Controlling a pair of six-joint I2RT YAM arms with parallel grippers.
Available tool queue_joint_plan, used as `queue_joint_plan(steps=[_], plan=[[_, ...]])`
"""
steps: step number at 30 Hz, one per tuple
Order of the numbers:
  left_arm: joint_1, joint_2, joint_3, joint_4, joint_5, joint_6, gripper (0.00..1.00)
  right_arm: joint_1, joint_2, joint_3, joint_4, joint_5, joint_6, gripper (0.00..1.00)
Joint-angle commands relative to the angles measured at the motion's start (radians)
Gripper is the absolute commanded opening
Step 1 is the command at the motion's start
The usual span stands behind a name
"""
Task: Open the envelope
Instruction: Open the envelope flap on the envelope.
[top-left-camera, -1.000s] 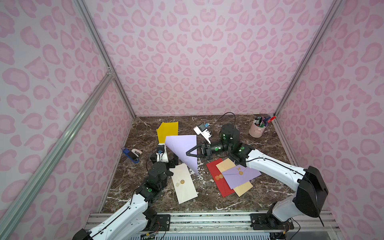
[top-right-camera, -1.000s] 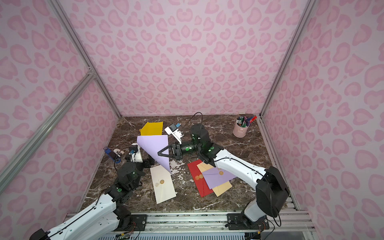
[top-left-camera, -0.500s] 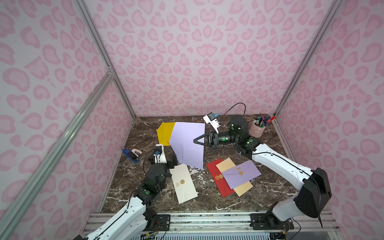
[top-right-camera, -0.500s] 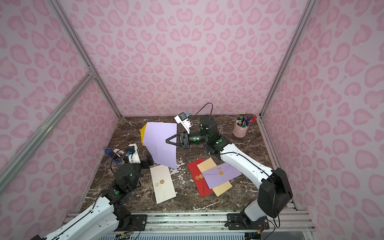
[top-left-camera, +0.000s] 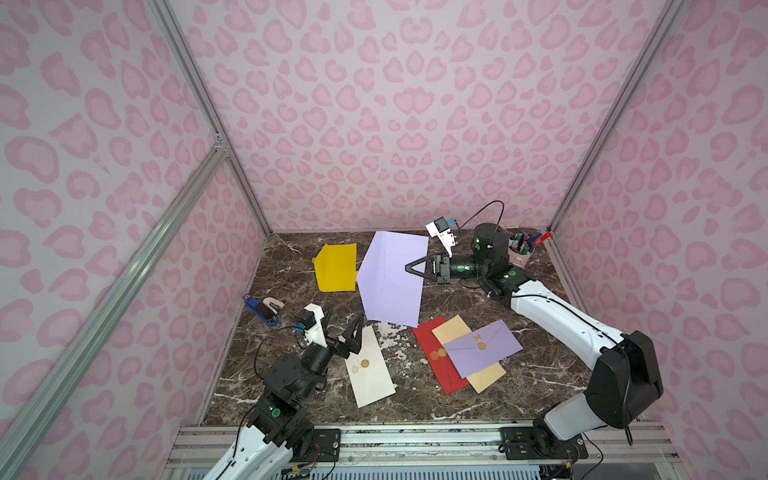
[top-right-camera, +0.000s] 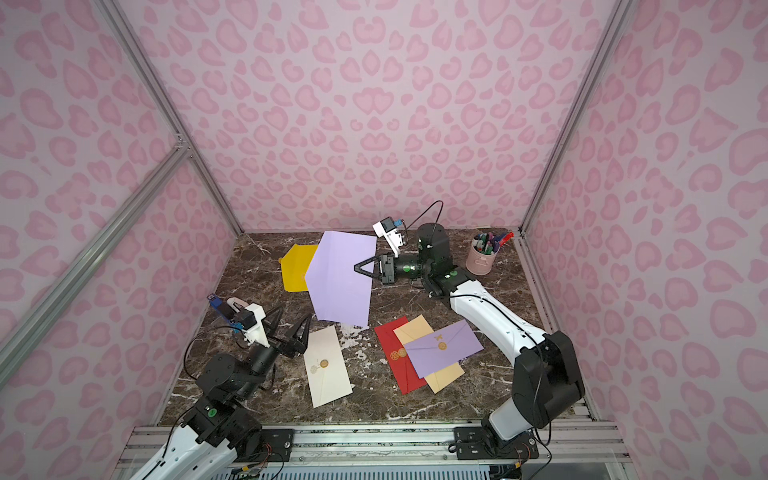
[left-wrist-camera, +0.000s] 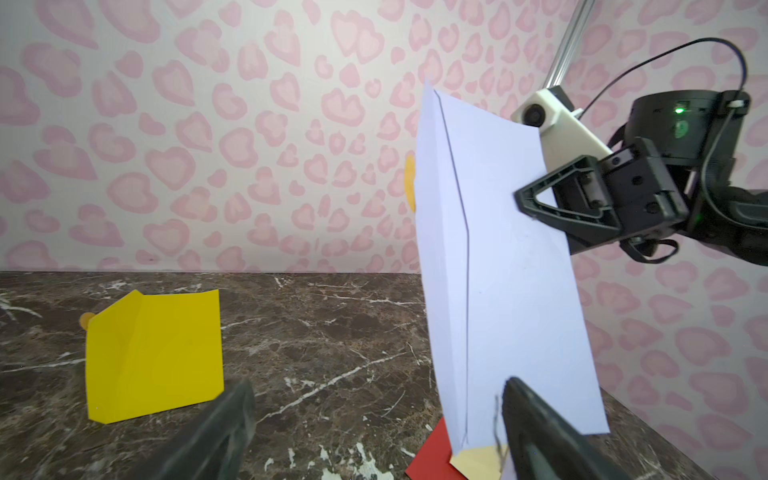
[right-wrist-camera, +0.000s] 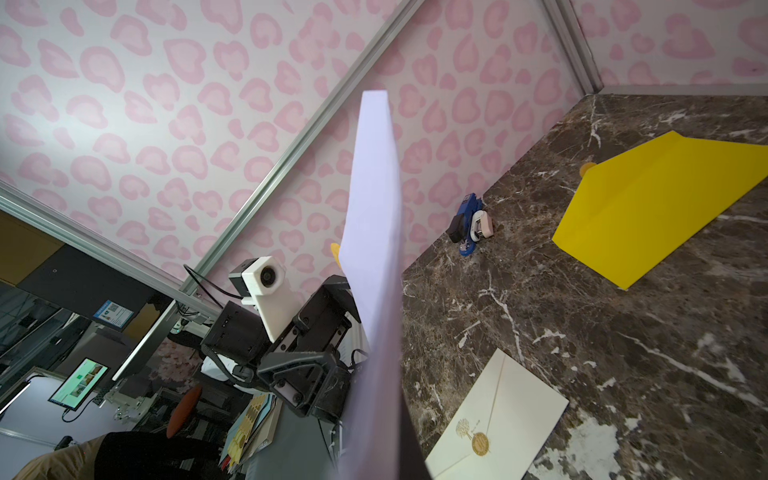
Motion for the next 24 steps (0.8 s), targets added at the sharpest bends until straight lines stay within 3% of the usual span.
queue_joint_plan(steps=[1, 8, 13, 18, 24], plan=[[0.002, 0.024, -0.001, 0.03, 0.08, -0.021, 0.94, 0.002, -0.004, 0.001, 0.048, -0.03, 0.015, 0.0], [0.002, 0.082, 0.006, 0.093, 0.12, -0.018, 0.95, 0.023, -0.019, -0.014, 0.083, -0.038, 0.037, 0.0], [0.004, 0.102, 0.024, 0.129, 0.136, -0.007, 0.89, 0.051, -0.024, -0.017, 0.087, -0.039, 0.034, 0.0], [0.017, 0.126, 0.03, 0.207, 0.215, -0.017, 0.71, 0.071, -0.032, -0.033, 0.11, -0.05, 0.037, 0.0], [0.029, 0.165, 0.038, 0.247, 0.285, -0.042, 0.31, 0.074, -0.032, -0.031, 0.104, -0.05, 0.026, 0.0]])
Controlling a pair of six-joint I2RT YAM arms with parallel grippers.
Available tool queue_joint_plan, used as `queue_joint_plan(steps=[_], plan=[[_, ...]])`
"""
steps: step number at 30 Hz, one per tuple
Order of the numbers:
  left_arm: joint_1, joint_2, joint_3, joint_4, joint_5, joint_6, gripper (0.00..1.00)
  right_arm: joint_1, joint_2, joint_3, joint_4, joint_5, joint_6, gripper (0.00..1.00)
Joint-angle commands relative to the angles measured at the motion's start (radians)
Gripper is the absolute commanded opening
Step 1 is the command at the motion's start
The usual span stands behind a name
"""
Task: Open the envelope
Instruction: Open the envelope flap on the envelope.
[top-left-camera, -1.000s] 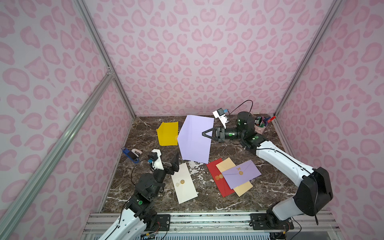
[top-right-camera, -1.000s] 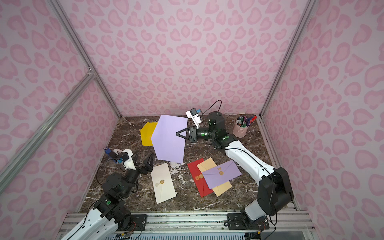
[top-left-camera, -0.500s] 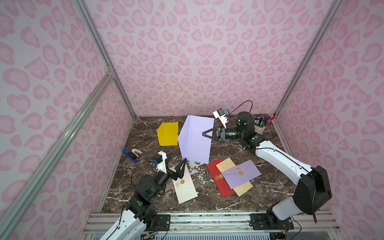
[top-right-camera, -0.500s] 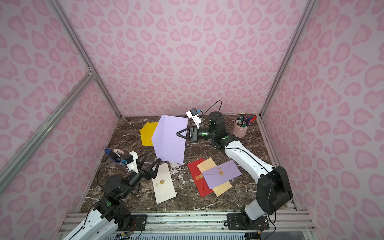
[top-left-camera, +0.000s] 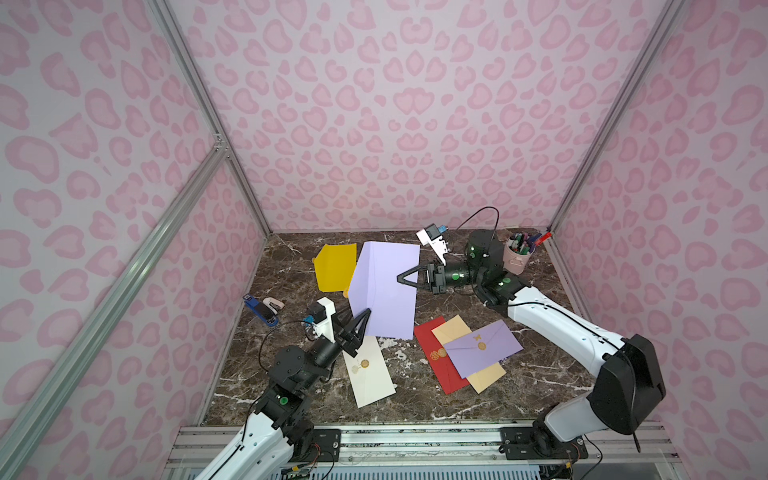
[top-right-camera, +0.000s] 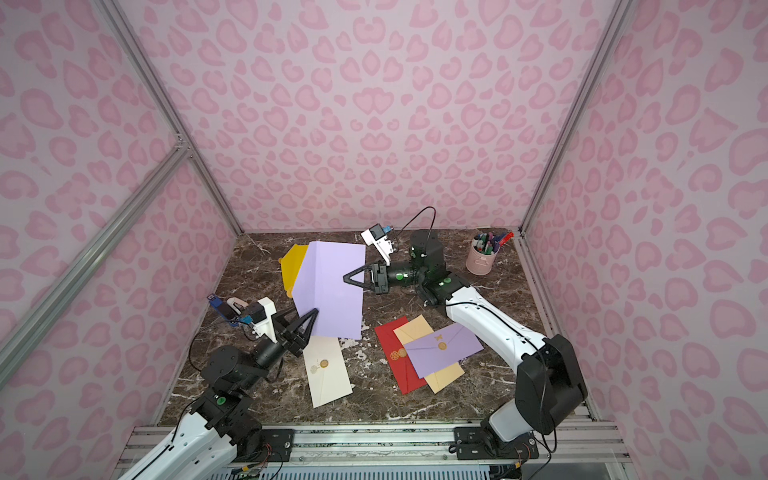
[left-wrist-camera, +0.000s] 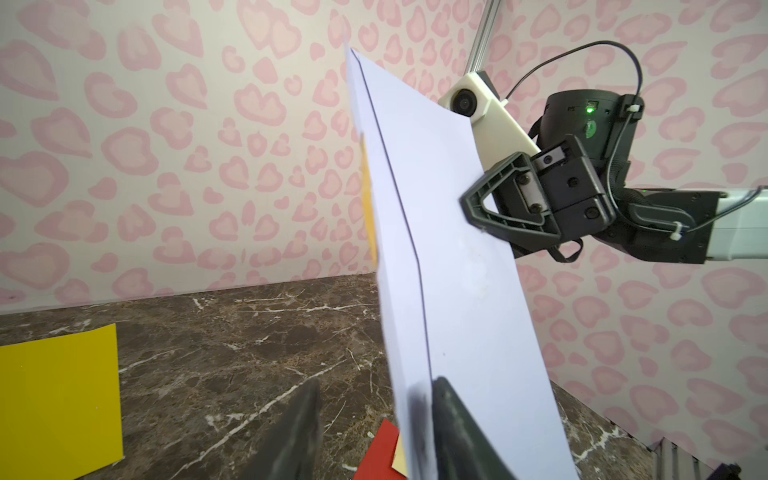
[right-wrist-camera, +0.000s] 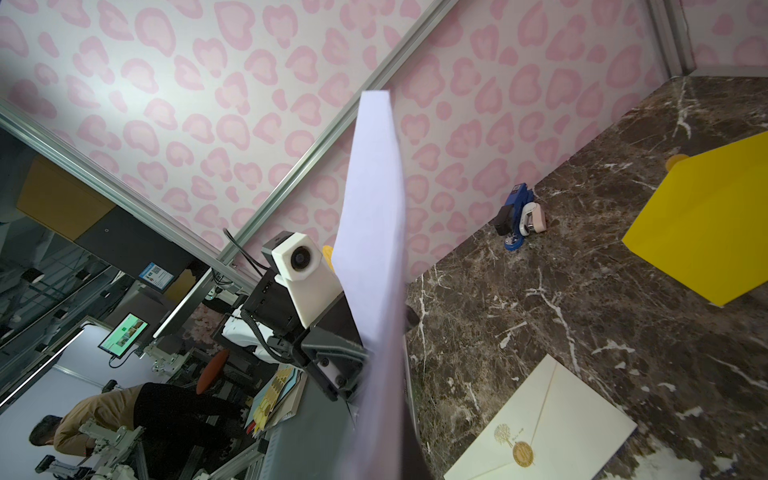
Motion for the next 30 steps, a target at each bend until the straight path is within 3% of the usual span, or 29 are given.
queue_joint_plan(steps=[1, 4, 11, 15, 16, 19, 22, 25, 30], plan=[[0.005, 0.011, 0.01, 0.06, 0.055, -0.012, 0.25, 0.001, -0.004, 0.002, 0.027, -0.013, -0.007, 0.0], [0.006, 0.011, 0.011, 0.058, 0.054, -0.015, 0.05, 0.0, -0.002, 0.007, 0.021, -0.013, -0.014, 0.0], [0.012, 0.005, 0.004, 0.084, 0.074, -0.03, 0.04, -0.001, 0.014, 0.021, -0.021, 0.004, -0.053, 0.0], [0.014, 0.014, 0.004, 0.1, 0.089, -0.036, 0.04, -0.004, 0.036, 0.044, -0.083, 0.039, -0.098, 0.07], [0.015, 0.016, 0.004, 0.106, 0.094, -0.039, 0.04, -0.006, 0.044, 0.047, -0.096, 0.048, -0.108, 0.1], [0.017, 0.023, 0.01, 0.107, 0.093, -0.044, 0.04, -0.008, 0.06, 0.064, -0.161, 0.108, -0.153, 0.3], [0.02, 0.056, 0.05, 0.031, 0.026, -0.036, 0.04, -0.014, 0.061, 0.071, -0.222, 0.191, -0.189, 0.46], [0.034, 0.112, 0.095, -0.019, -0.031, -0.036, 0.04, -0.017, 0.043, 0.077, -0.293, 0.327, -0.22, 0.54], [0.087, 0.216, 0.157, -0.059, -0.073, -0.059, 0.04, -0.015, -0.033, 0.041, -0.376, 0.571, -0.23, 0.57]])
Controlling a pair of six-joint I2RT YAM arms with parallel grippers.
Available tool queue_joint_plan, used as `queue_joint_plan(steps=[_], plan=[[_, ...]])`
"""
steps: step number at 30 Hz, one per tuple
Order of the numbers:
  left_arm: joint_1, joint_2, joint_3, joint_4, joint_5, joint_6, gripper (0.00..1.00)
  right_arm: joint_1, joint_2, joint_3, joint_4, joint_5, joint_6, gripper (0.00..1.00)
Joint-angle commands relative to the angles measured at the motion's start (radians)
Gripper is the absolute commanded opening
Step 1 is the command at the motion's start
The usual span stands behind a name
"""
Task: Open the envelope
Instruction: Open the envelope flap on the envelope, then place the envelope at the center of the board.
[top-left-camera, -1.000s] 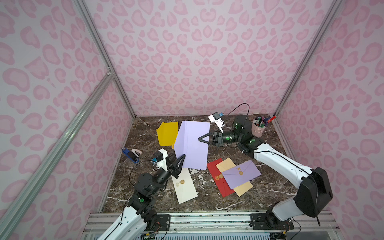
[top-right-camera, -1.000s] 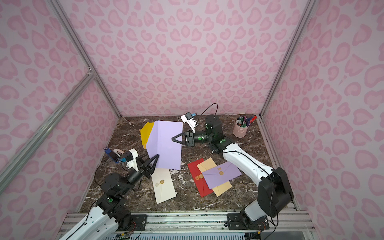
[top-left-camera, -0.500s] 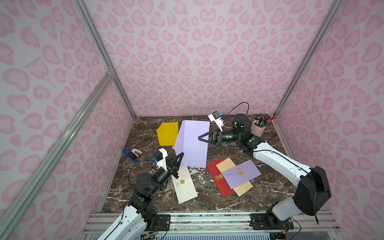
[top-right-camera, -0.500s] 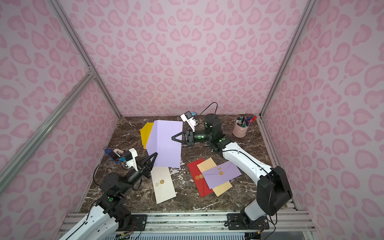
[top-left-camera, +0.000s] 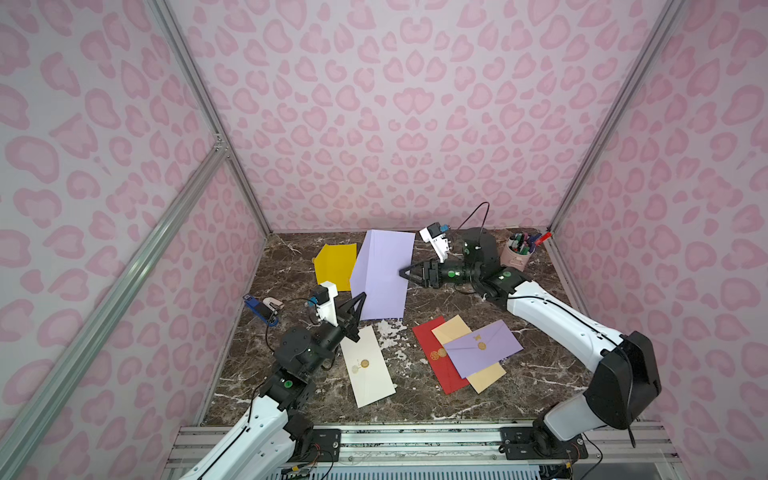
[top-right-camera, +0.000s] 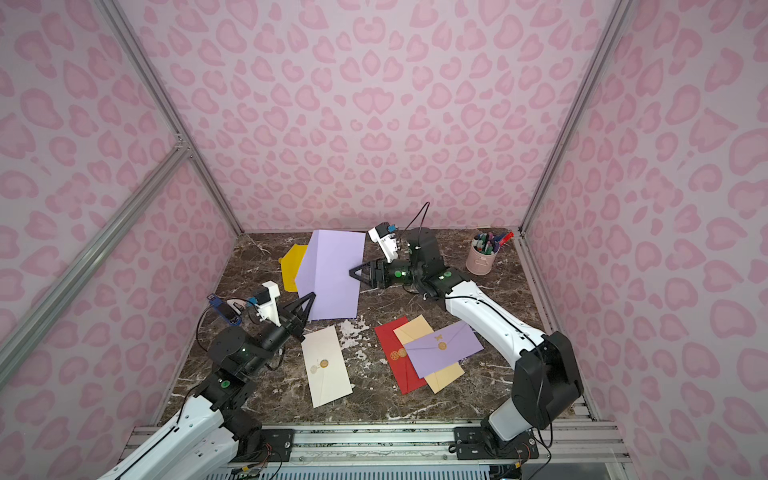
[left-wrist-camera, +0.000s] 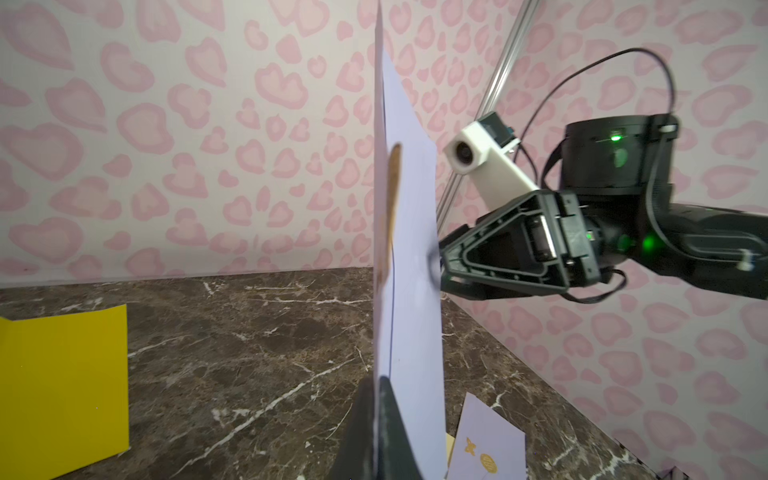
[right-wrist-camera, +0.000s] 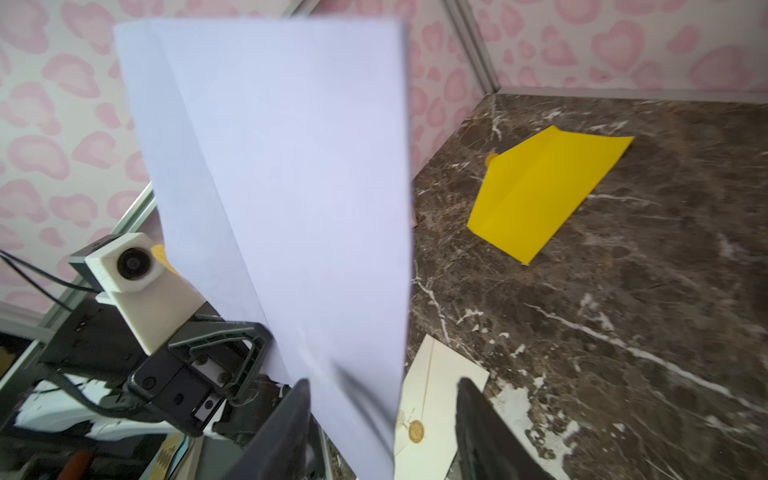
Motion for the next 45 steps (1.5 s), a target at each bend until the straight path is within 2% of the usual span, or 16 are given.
queue_joint_plan(steps=[1, 6, 9, 16, 22, 29, 45], plan=[[0.028, 0.064, 0.044, -0.015, -0.047, -0.015, 0.04, 0.005, -0.058, -0.031, -0.078, 0.239, -0.027, 0.58], [0.107, 0.232, 0.129, 0.034, 0.009, -0.06, 0.04, 0.026, -0.182, -0.131, -0.081, 0.423, -0.012, 0.58], [0.153, 0.365, 0.207, 0.069, 0.07, -0.105, 0.04, 0.04, -0.235, -0.19, -0.073, 0.477, 0.001, 0.58], [0.191, 0.717, 0.411, 0.129, 0.251, -0.197, 0.04, 0.062, -0.277, -0.266, -0.067, 0.492, 0.017, 0.58], [0.191, 0.934, 0.539, 0.122, 0.293, -0.2, 0.04, 0.065, -0.303, -0.297, -0.066, 0.494, 0.021, 0.58], [0.192, 1.111, 0.601, 0.17, 0.321, -0.248, 0.04, 0.066, -0.323, -0.327, -0.059, 0.496, 0.035, 0.58], [0.218, 1.375, 0.725, 0.151, 0.267, -0.305, 0.04, 0.07, -0.358, -0.374, -0.047, 0.495, 0.059, 0.57]])
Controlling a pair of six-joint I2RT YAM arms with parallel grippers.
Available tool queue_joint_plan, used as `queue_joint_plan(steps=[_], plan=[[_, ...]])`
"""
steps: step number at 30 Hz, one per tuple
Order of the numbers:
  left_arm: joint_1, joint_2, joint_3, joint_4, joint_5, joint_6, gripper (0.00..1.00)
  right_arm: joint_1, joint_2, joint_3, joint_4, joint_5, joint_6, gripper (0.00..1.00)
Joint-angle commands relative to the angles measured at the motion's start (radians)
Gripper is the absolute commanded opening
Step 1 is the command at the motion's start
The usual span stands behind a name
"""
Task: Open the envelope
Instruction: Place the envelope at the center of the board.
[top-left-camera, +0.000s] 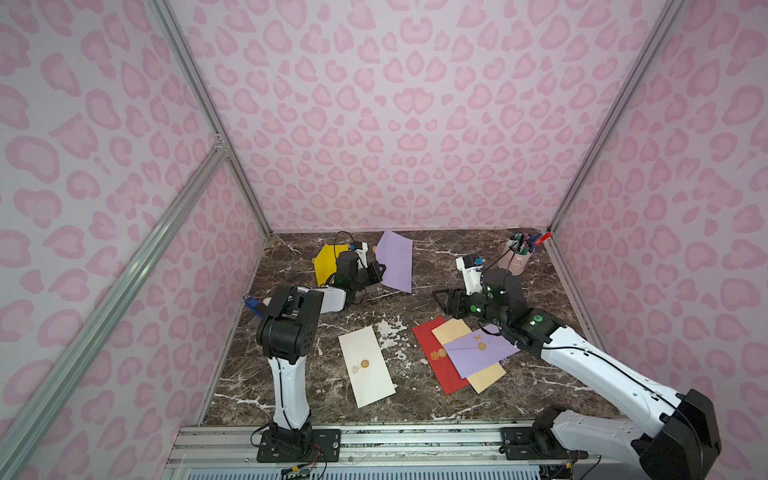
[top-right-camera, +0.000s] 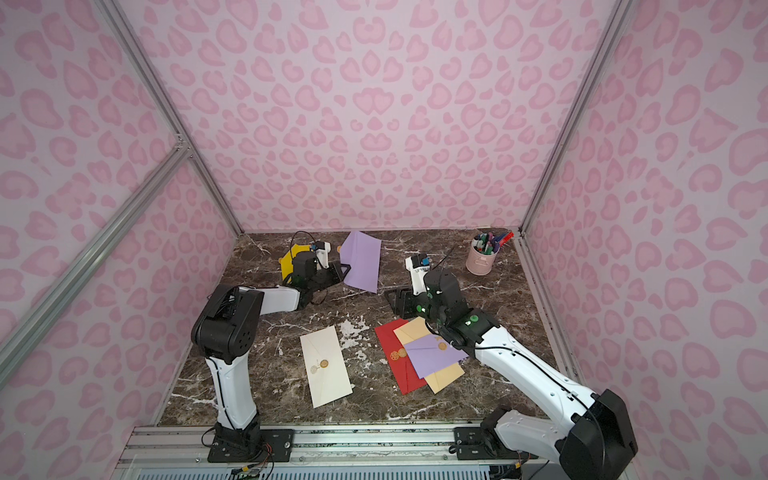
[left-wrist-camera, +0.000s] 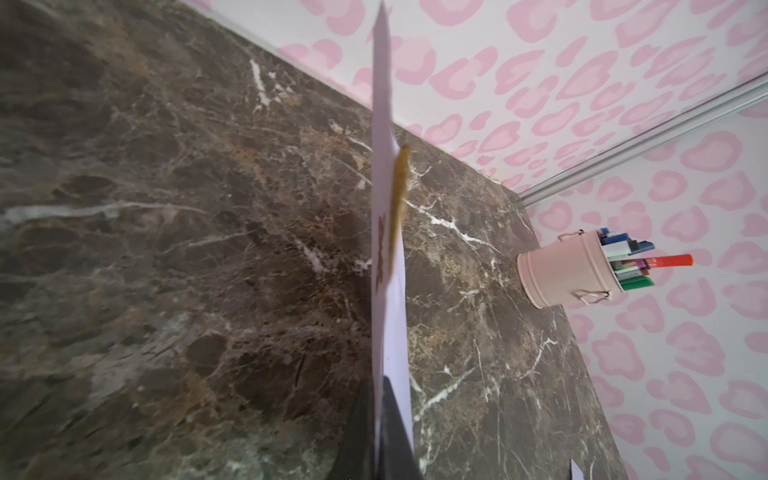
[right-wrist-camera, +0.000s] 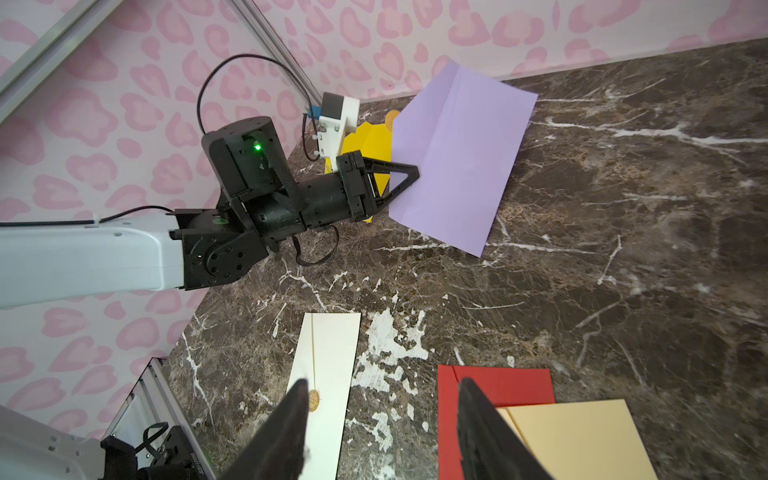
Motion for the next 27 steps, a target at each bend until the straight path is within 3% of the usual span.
queue_joint_plan(steps=[1, 27], plan=[[0.005, 0.028, 0.023, 0.02, -0.012, -0.012, 0.04, 0.002, -0.007, -0.002, 0.019, 0.005, -0.002, 0.57], [0.047, 0.067, 0.009, -0.026, -0.008, 0.014, 0.04, 0.003, -0.005, -0.005, 0.028, -0.001, 0.001, 0.52]])
